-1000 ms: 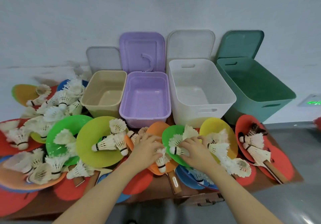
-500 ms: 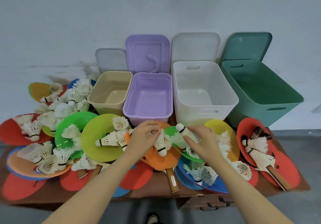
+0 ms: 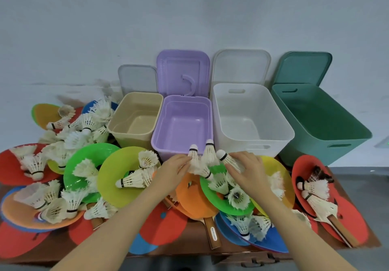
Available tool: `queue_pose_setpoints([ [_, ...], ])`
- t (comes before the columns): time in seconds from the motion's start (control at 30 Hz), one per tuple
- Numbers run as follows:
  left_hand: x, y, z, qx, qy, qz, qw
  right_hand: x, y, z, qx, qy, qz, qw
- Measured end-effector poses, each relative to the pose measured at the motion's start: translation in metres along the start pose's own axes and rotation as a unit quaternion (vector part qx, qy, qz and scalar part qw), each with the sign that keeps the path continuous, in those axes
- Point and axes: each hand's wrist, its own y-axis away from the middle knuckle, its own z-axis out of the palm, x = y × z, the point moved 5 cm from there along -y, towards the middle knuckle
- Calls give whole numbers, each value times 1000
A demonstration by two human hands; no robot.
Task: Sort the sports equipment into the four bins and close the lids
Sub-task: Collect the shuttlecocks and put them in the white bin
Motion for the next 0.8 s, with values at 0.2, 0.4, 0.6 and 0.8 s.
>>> queue_pose_setpoints([
  [0.2,-19,-5,12,-9,-70,-37,997,4,10,26,-40,20,27,999],
  [0.4,0,-27,38,-18,-159,-43,986,16,17,35,-33,52,102,993],
  [0.6,19,-39,54,-5,-163,-46,986,23,22,26,-16,54,124,991],
  [0.8,16,-38,53,-11,-52,-63,997,23,24,13,4,50,113,992],
])
